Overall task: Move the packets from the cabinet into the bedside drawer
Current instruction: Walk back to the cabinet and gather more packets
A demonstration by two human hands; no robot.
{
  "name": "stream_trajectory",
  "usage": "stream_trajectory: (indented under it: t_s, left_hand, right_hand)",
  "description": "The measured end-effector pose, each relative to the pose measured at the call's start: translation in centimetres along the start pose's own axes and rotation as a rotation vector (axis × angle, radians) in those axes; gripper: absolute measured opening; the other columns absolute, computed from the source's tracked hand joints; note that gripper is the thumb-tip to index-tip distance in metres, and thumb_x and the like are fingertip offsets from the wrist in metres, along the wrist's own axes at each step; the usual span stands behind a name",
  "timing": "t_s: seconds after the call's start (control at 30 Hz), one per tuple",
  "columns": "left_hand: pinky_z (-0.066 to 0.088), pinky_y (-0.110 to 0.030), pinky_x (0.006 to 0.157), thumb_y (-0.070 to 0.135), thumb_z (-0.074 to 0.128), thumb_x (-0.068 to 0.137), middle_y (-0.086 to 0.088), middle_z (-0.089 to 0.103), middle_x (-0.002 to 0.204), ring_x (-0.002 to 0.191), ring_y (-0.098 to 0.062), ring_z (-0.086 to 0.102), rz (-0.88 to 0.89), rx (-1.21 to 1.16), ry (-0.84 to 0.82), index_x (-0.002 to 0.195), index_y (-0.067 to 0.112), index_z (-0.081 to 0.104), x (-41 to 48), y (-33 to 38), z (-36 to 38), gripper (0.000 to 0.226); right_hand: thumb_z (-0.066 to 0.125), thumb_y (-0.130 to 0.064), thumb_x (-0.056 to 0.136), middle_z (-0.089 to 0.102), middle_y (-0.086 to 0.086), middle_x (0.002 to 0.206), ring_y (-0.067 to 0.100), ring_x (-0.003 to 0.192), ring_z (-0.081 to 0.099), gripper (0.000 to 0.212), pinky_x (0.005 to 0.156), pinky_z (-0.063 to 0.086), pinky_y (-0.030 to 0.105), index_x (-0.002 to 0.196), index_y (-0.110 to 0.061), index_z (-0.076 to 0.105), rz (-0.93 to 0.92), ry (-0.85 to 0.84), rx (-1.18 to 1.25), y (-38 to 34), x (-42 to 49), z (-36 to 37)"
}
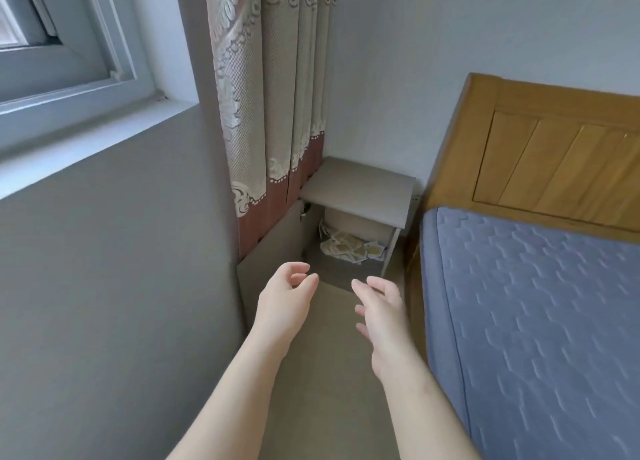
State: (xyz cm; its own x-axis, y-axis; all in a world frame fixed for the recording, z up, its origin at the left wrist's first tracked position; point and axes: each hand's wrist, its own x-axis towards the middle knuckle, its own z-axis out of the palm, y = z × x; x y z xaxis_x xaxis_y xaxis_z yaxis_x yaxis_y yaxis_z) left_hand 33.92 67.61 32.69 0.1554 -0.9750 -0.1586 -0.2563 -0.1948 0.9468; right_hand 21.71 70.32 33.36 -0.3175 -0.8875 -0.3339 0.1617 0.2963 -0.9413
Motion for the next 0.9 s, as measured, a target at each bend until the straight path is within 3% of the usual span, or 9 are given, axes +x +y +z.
stream_trajectory:
  t_s: [0.17, 0.4, 0.6, 0.8, 0.9]
  left_hand:
    - [0.039, -0.017, 0.065, 0.032, 0.052, 0.093, 0.014, 0.062, 0.105, 0.099, -0.007, 0.058, -0.051, 0.000, 0.037, 0.112, 0.032, 0.056, 9.6, 3.4, 5.0, 0.019]
    - [0.037, -0.014, 0.064, 0.030, 0.053, 0.094, 0.010, 0.063, 0.104, 0.097, -0.009, 0.058, -0.148, 0.016, 0.090, 0.112, 0.028, 0.056, 22.0, 2.4, 8.5, 0.019]
    - [0.035, -0.019, 0.078, 0.028, 0.052, 0.094, 0.013, 0.058, 0.100, 0.097, -0.009, 0.052, -0.140, 0.077, 0.001, 0.119, 0.024, 0.056, 37.6, 1.8, 12.2, 0.025]
    - [0.037, -0.017, 0.070, 0.027, 0.052, 0.094, 0.011, 0.058, 0.103, 0.092, -0.009, 0.052, -0.211, 0.186, -0.131, 0.118, 0.025, 0.056, 50.4, 0.8, 14.2, 0.025]
    - [0.034, -0.017, 0.074, 0.026, 0.053, 0.094, 0.010, 0.058, 0.104, 0.095, -0.009, 0.052, -0.247, 0.242, -0.186, 0.113, 0.026, 0.057, 54.8, -1.0, 15.0, 0.020]
  right_hand:
    - [0.057, -0.025, 0.092, 0.049, -0.003, 0.125, 0.018, 0.114, 0.051, 0.041, 0.098, 0.042, 0.034, 0.130, -0.021, 0.045, 0.030, -0.073, -0.052, -4.0, 11.4, 0.4]
    - [0.058, -0.025, 0.092, 0.050, -0.004, 0.119, 0.019, 0.112, 0.051, 0.037, 0.088, 0.042, 0.032, 0.127, -0.023, 0.045, 0.139, -0.120, -0.137, -4.4, 24.5, 2.8]
    - [0.059, -0.023, 0.091, 0.052, -0.002, 0.119, 0.017, 0.109, 0.050, 0.036, 0.089, 0.039, 0.031, 0.125, -0.021, 0.046, 0.161, -0.071, -0.139, -5.1, 39.2, 7.3]
    - [0.060, -0.022, 0.091, 0.051, 0.002, 0.115, 0.014, 0.099, 0.050, 0.032, 0.087, 0.037, 0.029, 0.120, -0.021, 0.045, 0.240, -0.040, -0.181, -5.4, 51.2, 11.1]
    - [0.058, -0.020, 0.091, 0.050, 0.001, 0.101, 0.010, 0.086, 0.049, 0.031, 0.086, 0.039, 0.028, 0.120, -0.019, 0.046, 0.284, -0.046, -0.211, -4.2, 55.5, 11.8]
